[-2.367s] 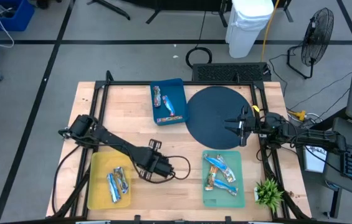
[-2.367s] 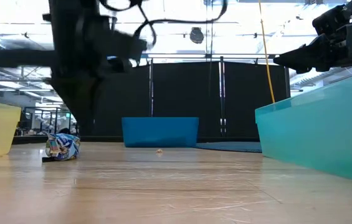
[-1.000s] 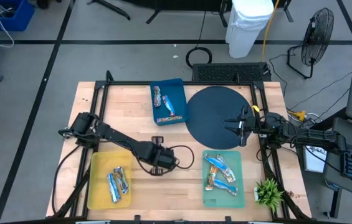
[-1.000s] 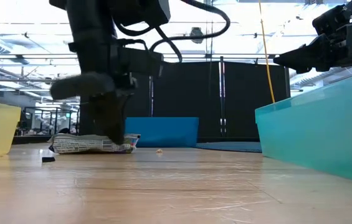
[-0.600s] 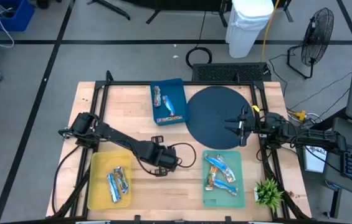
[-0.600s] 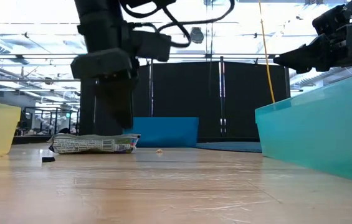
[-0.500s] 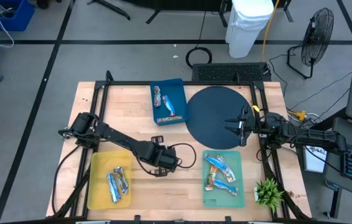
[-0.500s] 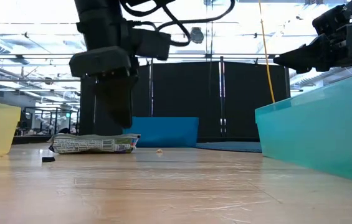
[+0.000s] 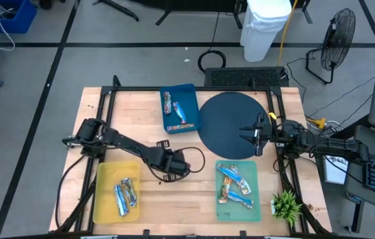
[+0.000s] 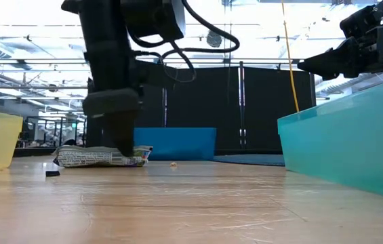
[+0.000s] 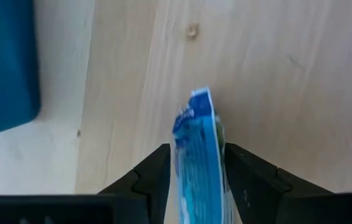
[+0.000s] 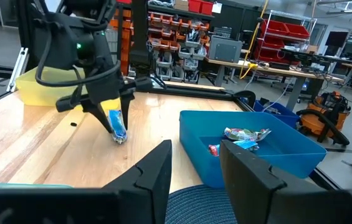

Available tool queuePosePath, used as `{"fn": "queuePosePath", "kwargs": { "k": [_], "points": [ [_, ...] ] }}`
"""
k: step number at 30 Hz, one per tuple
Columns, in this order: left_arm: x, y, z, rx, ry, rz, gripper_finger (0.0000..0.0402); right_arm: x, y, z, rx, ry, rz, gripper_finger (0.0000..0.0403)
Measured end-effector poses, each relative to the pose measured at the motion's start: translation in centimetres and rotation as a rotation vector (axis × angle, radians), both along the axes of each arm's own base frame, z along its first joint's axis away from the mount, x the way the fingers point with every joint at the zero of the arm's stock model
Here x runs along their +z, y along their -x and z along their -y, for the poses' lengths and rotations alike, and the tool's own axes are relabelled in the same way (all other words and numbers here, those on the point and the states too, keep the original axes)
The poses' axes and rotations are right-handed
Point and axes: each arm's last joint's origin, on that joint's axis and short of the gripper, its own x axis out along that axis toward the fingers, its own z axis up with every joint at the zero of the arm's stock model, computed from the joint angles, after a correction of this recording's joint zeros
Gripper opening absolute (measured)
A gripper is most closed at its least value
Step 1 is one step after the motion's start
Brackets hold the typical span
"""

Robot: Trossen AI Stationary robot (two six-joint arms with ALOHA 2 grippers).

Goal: Pick and place Granola Bars by type
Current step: Put the blue granola bar into the yellow bin

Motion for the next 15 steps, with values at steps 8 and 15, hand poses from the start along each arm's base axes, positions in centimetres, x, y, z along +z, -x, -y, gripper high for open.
{"fn": "queuePosePath", "kwargs": {
  "k": [8,15],
  "points": [
    [-0.41,-0.2,-0.54,0.039,0.047,0.023,0.0157,0.0,0.0,0.0,0.0,0.0,0.0,0.0125],
    [-0.43,-0.15,-0.46,0.087,0.072,0.03,0.0156,0.0,0.0,0.0,0.0,0.0,0.0,0.0125]
  ]
}}
